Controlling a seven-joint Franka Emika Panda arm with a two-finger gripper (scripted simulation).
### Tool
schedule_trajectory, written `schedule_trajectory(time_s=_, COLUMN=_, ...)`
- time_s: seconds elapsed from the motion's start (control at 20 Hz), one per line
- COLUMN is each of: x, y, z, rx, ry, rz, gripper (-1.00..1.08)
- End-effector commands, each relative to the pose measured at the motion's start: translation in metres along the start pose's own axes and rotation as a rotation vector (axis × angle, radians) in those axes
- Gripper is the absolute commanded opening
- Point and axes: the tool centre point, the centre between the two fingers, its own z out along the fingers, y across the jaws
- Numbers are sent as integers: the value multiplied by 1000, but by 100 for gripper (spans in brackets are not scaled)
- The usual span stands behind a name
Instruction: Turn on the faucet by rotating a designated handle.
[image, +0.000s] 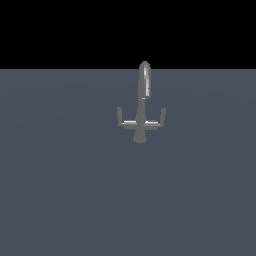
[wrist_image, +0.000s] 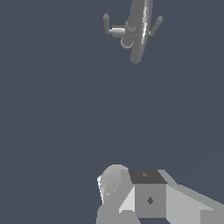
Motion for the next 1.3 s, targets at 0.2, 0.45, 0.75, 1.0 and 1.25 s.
schedule_trajectory(time_s=0.2, x=3, y=1, z=0, rx=8, ry=-3, rz=3, gripper=-100)
schedule_trajectory(time_s=0.45, x=13, y=6, z=2, rx=41, ry=-14, rz=17, gripper=-100)
schedule_trajectory(time_s=0.75, x=37, y=16, z=5, rx=113, ry=-40, rz=47, gripper=-100)
schedule_trajectory(time_s=1.0, x=65, y=29, z=12, rx=200, ry=-71, rz=83, gripper=-100)
schedule_trajectory(time_s=1.25, x=96, y=43, z=21, rx=299, ry=-105, rz=123, gripper=-100)
